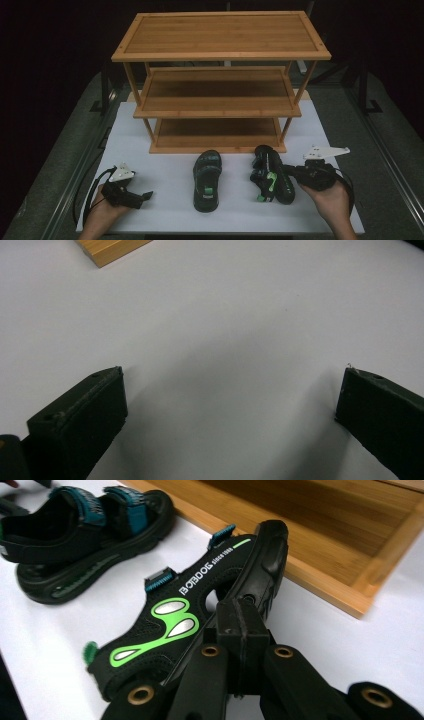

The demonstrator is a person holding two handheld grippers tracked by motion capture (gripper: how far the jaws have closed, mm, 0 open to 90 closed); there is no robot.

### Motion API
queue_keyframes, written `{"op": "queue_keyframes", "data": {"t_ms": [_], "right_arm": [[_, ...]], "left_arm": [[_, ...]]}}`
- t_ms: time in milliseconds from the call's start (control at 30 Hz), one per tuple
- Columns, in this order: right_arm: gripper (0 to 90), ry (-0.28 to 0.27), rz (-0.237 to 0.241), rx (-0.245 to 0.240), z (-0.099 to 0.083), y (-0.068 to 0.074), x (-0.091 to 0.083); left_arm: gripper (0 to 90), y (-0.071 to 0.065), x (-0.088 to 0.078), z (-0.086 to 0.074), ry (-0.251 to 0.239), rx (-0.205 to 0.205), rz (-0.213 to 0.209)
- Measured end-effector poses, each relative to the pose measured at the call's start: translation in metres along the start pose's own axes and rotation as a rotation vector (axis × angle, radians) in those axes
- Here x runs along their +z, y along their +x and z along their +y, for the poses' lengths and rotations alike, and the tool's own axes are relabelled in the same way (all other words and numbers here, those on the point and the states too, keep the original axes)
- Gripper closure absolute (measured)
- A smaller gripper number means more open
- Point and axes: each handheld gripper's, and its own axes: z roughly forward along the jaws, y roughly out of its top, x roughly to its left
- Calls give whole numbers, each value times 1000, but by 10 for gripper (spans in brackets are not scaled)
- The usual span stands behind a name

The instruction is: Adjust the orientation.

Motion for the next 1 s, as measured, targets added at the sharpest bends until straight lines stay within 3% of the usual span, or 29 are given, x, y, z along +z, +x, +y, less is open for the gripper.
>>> {"op": "queue_keyframes", "data": {"t_ms": [100, 433, 733, 1000], "right_arm": [[898, -3, -29, 16, -4, -7, -4], [898, 0, -56, 56, -12, -24, -7], [898, -9, -41, 93, -23, -43, -6], [898, 28, -55, 125, -35, -58, 0]], "left_arm": [[0, 0, 0, 0, 0, -1, 0], [0, 0, 0, 0, 1, -2, 0], [0, 0, 0, 0, 1, -2, -2], [0, 0, 0, 0, 2, -2, -3]]}}
